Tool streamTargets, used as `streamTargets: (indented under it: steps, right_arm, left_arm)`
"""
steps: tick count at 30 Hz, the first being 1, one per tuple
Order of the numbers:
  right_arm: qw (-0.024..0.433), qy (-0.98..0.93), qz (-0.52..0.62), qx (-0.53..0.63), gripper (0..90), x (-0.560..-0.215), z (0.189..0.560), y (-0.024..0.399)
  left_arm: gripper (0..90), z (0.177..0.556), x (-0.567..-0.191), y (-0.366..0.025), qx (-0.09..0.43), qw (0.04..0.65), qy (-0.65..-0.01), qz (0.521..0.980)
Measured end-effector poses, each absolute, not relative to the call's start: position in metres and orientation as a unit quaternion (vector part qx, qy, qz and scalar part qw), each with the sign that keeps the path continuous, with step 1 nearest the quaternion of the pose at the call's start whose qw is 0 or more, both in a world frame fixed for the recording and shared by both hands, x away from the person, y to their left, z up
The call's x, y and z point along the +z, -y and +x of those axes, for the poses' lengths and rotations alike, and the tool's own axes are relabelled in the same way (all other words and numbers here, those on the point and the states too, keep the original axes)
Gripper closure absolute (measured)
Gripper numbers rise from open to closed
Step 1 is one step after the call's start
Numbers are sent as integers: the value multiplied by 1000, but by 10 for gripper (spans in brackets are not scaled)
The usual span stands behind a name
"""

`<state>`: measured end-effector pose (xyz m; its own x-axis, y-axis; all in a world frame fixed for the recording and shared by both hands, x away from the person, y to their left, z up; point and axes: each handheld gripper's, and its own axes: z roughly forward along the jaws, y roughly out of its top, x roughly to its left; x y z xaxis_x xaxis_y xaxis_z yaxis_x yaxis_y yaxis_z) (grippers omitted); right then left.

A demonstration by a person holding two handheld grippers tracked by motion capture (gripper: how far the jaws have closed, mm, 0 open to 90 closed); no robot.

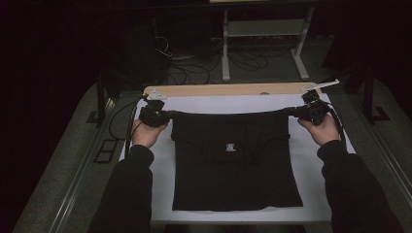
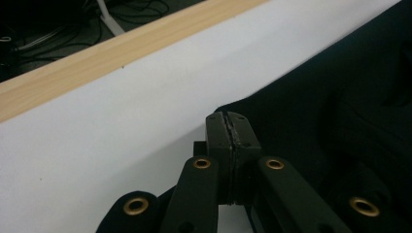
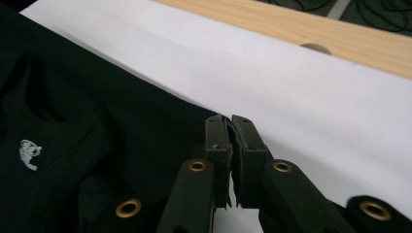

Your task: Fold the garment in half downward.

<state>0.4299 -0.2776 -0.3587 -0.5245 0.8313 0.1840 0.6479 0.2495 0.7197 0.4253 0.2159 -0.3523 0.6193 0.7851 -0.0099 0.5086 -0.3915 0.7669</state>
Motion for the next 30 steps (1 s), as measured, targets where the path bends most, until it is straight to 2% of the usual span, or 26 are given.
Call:
streamTargets:
  steps: [16,30]
  right_arm:
    - [146,-773,477,392,850,-344,441,279]
    - [141,-771,487,385,848,-362,457,278]
  left_arm:
    - [882,446,-354,-211,187,408,-406,796]
    - [882,463,-373,-212,179,416,-418,788]
